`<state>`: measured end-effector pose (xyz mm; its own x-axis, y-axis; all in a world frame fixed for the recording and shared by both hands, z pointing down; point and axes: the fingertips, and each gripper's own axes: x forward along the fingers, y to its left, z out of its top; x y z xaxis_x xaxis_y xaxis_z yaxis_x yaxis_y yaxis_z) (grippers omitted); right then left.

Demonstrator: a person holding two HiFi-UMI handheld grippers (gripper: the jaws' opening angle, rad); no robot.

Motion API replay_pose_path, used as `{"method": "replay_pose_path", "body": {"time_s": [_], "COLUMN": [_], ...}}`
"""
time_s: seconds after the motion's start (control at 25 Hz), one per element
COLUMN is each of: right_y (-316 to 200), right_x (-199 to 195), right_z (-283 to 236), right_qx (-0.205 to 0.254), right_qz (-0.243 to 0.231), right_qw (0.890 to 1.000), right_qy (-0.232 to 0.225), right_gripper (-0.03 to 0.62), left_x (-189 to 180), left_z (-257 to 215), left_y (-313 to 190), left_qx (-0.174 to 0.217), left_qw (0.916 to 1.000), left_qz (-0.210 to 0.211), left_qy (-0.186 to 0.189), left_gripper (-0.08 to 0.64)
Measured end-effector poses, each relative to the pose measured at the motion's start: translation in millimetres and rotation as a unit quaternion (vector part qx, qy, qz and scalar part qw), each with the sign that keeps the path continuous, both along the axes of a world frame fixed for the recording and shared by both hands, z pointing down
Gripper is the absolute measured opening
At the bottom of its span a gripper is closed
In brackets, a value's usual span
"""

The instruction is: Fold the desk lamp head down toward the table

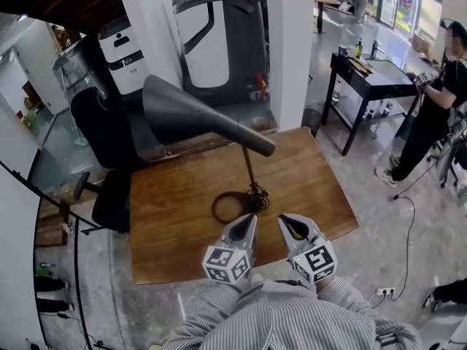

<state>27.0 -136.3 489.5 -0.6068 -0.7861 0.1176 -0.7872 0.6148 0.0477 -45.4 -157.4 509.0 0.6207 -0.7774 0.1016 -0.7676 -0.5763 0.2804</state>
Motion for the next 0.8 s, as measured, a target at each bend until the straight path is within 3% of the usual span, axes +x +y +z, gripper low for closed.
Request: {"method": "replay_pose_path", "body": {"time_s": [0.48, 0.8], "right_y": [-65.0, -95.7], "right_x": [-20.0, -8.0], "right_z": [-33.0, -72.5], "right_qx": [0.047, 0.091], "right_qz": [-0.002, 0.001], "right_qw": [0.998, 0.996], "right_qy": [0.032, 0.017], "right_gripper": [0.0, 0.021], "left_x": [-0.4, 4.9], "left_z": [-5.5, -7.5], "left_y": [-62.6, -97.2], "left_qx": [0.008, 0.01], "left_qw": [0.9998, 0.9992], "left_qz": [-0.004, -0.019], "left_qy": [-0.018, -0.035], "left_gripper": [0.006, 0.006]}}
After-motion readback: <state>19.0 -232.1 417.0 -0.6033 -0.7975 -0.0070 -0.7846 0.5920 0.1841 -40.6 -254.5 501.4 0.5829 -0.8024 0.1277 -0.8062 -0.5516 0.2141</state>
